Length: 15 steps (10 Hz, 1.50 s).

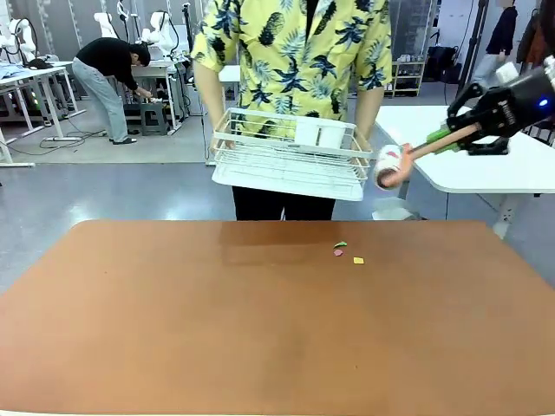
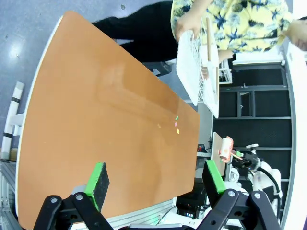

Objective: Clean the table.
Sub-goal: Clean the table with the Lint Roller when the human lifts the Dish drying rack.

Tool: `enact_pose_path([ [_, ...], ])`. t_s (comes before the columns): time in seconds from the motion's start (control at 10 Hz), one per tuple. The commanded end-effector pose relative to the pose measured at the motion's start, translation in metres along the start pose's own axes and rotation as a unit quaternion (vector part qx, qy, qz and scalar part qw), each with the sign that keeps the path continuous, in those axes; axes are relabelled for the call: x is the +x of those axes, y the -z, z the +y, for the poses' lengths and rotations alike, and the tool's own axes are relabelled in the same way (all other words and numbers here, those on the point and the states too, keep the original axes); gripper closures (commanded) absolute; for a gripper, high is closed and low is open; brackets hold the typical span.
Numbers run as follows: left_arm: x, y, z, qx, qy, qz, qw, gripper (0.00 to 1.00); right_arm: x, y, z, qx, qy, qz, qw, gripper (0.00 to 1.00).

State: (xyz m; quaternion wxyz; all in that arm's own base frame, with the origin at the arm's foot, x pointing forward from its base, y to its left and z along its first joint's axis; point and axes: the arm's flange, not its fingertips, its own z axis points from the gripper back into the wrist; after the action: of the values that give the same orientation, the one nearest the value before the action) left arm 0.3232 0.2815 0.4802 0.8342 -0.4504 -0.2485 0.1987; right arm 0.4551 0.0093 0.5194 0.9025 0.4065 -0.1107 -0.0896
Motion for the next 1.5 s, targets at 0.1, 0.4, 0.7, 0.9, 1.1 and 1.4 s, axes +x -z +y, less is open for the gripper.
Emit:
enact_pose_path([
  [0.1,0.0,-0.003,0.001,-0.009,0.003,0.0,1.0,0.0,0.106,0.011,0.02,-0.097,-0.148,0.03,0.984,0.79],
  [0.4,0.0,-0.003,0.001,-0.009,0.003,0.0,1.0,0.0,0.125,0.053,-0.014,-0.147,-0.1,0.019,0.984,0.79],
  [0.7,0.0,-0.003,0.001,-0.009,0.003,0.0,1.0,0.0,0.133,0.057,-0.021,-0.139,-0.111,0.025,0.984,0.79],
  [0.9,0.0,-0.003,0.001,-0.009,0.003,0.0,1.0,0.0,0.133,0.057,-0.021,-0.139,-0.111,0.025,0.984,0.79],
  [1.1,0.0,-0.003,0.001,-0.009,0.003,0.0,1.0,0.0,0.136,0.059,-0.025,-0.141,-0.105,0.023,0.984,0.79],
  [1.4,0.0,-0.003,0.001,-0.009,0.003,0.0,1.0,0.0,0.173,0.112,-0.075,-0.119,-0.067,0.126,0.983,0.79],
])
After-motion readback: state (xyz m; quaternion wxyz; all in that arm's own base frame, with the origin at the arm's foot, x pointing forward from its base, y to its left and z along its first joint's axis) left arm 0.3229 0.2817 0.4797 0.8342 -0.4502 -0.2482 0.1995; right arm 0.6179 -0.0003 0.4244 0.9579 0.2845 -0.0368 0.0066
